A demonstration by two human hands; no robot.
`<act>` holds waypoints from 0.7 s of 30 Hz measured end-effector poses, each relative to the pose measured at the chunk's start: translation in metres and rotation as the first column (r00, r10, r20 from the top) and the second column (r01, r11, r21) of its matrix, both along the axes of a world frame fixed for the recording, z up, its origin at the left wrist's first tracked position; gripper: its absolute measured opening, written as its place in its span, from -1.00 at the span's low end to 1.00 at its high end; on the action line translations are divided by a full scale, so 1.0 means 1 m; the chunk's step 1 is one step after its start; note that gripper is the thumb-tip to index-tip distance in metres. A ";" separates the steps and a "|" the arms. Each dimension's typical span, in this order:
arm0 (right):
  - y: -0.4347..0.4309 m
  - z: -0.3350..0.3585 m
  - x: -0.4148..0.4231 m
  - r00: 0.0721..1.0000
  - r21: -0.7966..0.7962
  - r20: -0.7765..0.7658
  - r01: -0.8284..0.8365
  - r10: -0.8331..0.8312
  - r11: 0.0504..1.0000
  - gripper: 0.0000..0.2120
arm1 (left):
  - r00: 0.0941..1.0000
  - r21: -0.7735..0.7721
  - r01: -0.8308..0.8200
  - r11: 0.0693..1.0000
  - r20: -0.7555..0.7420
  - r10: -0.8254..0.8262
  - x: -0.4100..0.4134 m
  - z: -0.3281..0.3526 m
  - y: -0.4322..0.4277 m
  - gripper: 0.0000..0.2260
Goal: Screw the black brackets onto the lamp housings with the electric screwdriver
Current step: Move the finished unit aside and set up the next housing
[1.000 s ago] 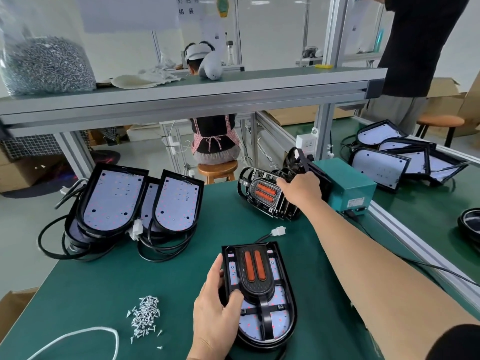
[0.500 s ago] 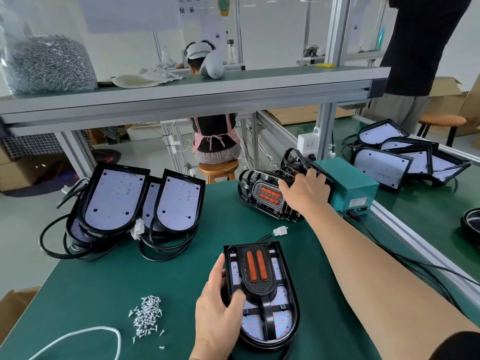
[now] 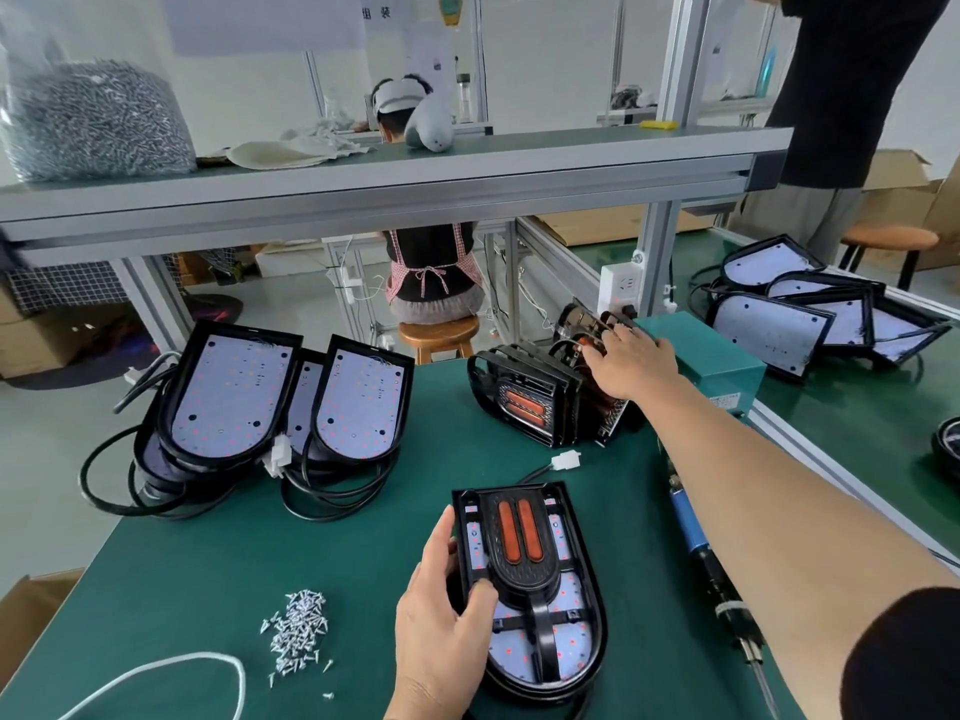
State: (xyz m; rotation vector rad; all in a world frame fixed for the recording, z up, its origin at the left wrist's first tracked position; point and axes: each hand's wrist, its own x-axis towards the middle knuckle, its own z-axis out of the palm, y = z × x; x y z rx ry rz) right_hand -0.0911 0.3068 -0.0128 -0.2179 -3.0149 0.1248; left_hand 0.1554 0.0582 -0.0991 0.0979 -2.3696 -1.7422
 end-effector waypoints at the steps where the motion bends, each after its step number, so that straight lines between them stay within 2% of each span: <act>1: 0.000 -0.001 0.000 1.000 0.001 0.013 0.014 -0.014 1.000 -0.39 | 1.000 0.001 0.001 1.000 -0.001 -0.001 0.000 0.000 0.000 -0.40; 5: -0.005 0.005 0.001 0.994 0.003 0.020 0.109 -0.109 0.994 -0.38 | 1.000 0.004 -0.003 1.000 0.012 0.002 0.000 0.000 0.000 -0.40; 9: -0.005 0.001 0.004 0.995 -0.036 0.032 0.093 -0.092 0.995 -0.38 | 0.999 0.003 0.006 1.000 0.037 -0.007 0.001 0.000 0.000 -0.37; 14: -0.003 0.008 0.018 0.993 -0.148 -0.062 0.086 -0.096 0.985 -0.44 | 0.998 0.010 -0.018 1.000 0.052 0.018 0.000 0.001 0.000 -0.39; 18: -0.015 0.028 0.046 0.985 -0.332 -0.132 0.064 -0.113 0.941 -0.51 | 0.998 -0.007 -0.007 1.000 0.055 0.008 0.002 0.004 0.000 -0.38; 21: -0.039 0.024 0.095 0.961 -0.554 -0.266 -0.085 -0.079 0.828 -0.52 | 0.998 0.008 -0.016 1.000 0.064 0.015 0.002 0.006 0.000 -0.34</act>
